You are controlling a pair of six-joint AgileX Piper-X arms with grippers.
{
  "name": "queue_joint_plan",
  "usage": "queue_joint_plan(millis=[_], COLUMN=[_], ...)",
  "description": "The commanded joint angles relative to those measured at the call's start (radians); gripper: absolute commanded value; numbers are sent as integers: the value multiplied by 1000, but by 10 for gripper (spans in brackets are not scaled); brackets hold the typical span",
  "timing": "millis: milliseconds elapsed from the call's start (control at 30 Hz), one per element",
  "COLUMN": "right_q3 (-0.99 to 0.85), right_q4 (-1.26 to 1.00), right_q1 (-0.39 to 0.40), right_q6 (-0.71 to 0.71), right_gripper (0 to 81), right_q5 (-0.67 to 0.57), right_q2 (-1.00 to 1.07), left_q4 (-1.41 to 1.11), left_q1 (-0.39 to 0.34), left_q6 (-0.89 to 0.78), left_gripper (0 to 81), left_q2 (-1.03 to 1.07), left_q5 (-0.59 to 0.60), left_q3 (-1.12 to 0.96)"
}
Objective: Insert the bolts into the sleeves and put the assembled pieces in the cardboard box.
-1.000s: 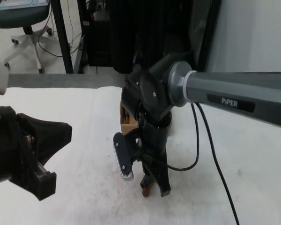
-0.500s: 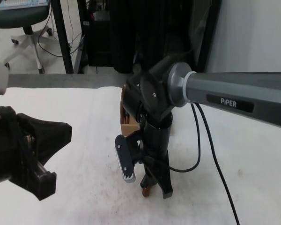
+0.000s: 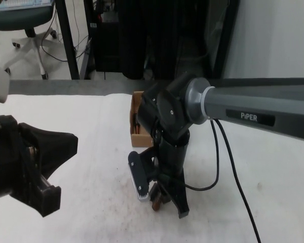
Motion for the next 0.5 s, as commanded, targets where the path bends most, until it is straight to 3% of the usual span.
queue_joint_plan(millis=[0,467], right_q3=[3,11], right_q4=[-2,8], right_q1=[-9,-11], right_q6=[-8,-8], right_gripper=[246,246], right_q5=[0,-84], right_q2=[-6,-6], left_q4=[-5,-5], left_q1=[1,1], left_q6=[1,1], left_gripper=[3,3], left_q2=[-9,-9], left_q5=[2,2], left_q3=[-3,-3])
